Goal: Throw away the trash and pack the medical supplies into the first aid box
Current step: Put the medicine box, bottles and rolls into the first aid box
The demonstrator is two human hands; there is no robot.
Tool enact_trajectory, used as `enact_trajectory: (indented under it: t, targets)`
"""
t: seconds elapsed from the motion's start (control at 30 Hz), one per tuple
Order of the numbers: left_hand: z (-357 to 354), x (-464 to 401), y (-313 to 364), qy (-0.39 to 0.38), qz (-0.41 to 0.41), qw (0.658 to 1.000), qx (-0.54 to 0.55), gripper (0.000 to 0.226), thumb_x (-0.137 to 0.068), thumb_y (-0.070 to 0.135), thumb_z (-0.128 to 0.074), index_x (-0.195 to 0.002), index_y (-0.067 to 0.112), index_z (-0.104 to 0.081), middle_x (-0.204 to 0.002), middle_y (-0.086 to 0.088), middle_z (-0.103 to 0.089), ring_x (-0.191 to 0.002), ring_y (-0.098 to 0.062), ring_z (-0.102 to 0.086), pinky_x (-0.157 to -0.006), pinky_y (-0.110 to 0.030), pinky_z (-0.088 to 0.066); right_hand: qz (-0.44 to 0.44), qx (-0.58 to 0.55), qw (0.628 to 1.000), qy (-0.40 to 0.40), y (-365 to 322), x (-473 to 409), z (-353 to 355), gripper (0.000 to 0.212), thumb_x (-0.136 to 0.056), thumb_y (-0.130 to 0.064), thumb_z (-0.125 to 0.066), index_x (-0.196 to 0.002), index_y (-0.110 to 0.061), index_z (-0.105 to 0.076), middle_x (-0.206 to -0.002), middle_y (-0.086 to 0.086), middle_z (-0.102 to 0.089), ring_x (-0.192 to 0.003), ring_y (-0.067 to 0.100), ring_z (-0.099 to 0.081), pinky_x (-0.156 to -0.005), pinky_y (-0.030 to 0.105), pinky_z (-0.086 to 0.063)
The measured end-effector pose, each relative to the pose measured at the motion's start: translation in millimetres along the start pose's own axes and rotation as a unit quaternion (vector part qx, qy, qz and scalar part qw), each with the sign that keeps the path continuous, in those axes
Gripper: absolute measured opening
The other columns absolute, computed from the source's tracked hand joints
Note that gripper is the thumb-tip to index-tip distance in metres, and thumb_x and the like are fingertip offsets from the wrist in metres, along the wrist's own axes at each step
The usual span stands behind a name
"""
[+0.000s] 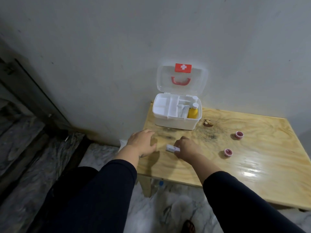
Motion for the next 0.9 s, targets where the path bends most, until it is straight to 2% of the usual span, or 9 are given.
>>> enact_trajectory:
  t: [0.07,0.17,0.2,0.27,0.33,0.47,0.6,0.7,0.9]
  targets:
    - [0.7,1.7,-4.2,-0.005,-0.011,1.0,-0.003,0.063,-0.095,0.041,-0.047,-0.151,0.018,-0.03,-0.158,0.003,-0.028,-0.141,-0.021,-0.035,-0.112,-0.037,-0.031,-0.028,-0.068,0.997,0.029,-7.9,6.8,10.2,0.029,-0.081,-0.038,-0.058,-0.103,-0.021,-0.068,-0.107,0.006,-0.059,-0.095,0.029,-0.061,-0.077,0.034,-0.053]
    - [11.1,0.6,-6.7,0.001,-0.027,1.0,-0.008,0.064,-0.094,0.041,-0.048,-0.15,0.019,-0.03,-0.157,0.001,-0.029,-0.139,-0.024,-0.037,-0.111,-0.038,-0.032,-0.049,-0.189,0.977,0.081,-25.7,16.2,36.6,0.035,-0.081,-0.043,-0.06,-0.094,-0.012,-0.071,-0.09,0.011,-0.069,-0.083,0.029,-0.063,-0.056,0.024,-0.042]
    - [16.6,-0.4,-6.7,0.005,-0.03,1.0,-0.006,0.064,-0.093,0.039,-0.049,-0.15,0.019,-0.03,-0.157,0.0,-0.03,-0.139,-0.025,-0.037,-0.111,-0.039,-0.032,-0.056,-0.211,0.972,0.092,-30.6,16.1,45.6,0.034,-0.081,-0.041,-0.062,-0.094,-0.011,-0.071,-0.09,0.012,-0.071,-0.084,0.028,-0.065,-0.056,0.024,-0.041]
    - [28.2,-4.1,-5.9,0.014,-0.036,0.999,0.0,0.064,-0.092,0.037,-0.05,-0.15,0.018,-0.03,-0.156,0.001,-0.03,-0.138,-0.025,-0.038,-0.11,-0.038,-0.034,-0.062,-0.241,0.964,0.098,-39.4,12.3,62.8,0.032,-0.079,-0.037,-0.067,-0.099,-0.013,-0.07,-0.091,0.009,-0.071,-0.092,0.027,-0.067,-0.071,0.028,-0.051]
    - [40.1,-11.0,-4.2,0.026,-0.045,0.999,0.005,0.063,-0.093,0.036,-0.051,-0.149,0.017,-0.031,-0.155,0.001,-0.031,-0.137,-0.025,-0.04,-0.108,-0.038,-0.037,-0.073,-0.271,0.954,0.105,-43.1,6.4,81.2,0.035,-0.075,-0.036,-0.071,-0.104,-0.015,-0.069,-0.085,0.005,-0.067,-0.087,0.027,-0.068,-0.082,0.038,-0.057]
    - [61.2,-35.7,-1.3,0.058,-0.061,0.996,0.023,0.06,-0.095,0.036,-0.054,-0.148,0.018,-0.033,-0.156,0.003,-0.031,-0.137,-0.023,-0.04,-0.108,-0.036,-0.038,-0.119,-0.356,0.918,0.126,-33.9,-6.5,116.6,0.035,-0.077,-0.025,-0.072,-0.108,-0.01,-0.067,-0.083,0.01,-0.066,-0.074,0.029,-0.068,-0.075,0.042,-0.061]
    - [72.2,-67.2,-2.6,0.063,-0.05,0.996,0.042,0.07,-0.094,0.038,-0.055,-0.153,0.018,-0.023,-0.161,0.004,-0.019,-0.145,-0.021,-0.026,-0.116,-0.034,-0.028,-0.135,-0.348,0.912,0.171,-21.6,-31.4,143.6,0.034,-0.076,-0.021,-0.069,-0.099,0.003,-0.069,-0.079,0.016,-0.072,-0.078,0.035,-0.073,-0.078,0.046,-0.06]
    - [70.9,-93.1,-2.1,0.051,-0.045,0.997,0.043,0.078,-0.092,0.045,-0.057,-0.153,0.015,-0.02,-0.162,-0.001,-0.015,-0.147,-0.024,-0.023,-0.118,-0.037,-0.024,-0.15,-0.321,0.918,0.177,-16.0,-56.4,149.3,0.034,-0.074,-0.022,-0.068,-0.098,0.003,-0.069,-0.086,0.02,-0.075,-0.075,0.033,-0.073,-0.078,0.045,-0.06]
    - [56.9,-133.0,-11.7,0.026,-0.023,0.998,0.06,0.089,-0.087,0.057,-0.057,-0.155,0.019,-0.013,-0.164,0.006,-0.004,-0.149,-0.026,-0.016,-0.119,-0.041,-0.021,-0.178,-0.288,0.926,0.166,-4.4,-99.7,138.4,0.04,-0.077,-0.028,-0.068,-0.109,-0.005,-0.065,-0.095,0.015,-0.074,-0.085,0.032,-0.071,-0.084,0.039,-0.057]
Point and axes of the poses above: each hand's wrist, its own x-axis away from the middle knuckle, its own z-axis out of the back of the hand, y = z × x, the point moved 8 cm from there along -x, towards the middle knuckle
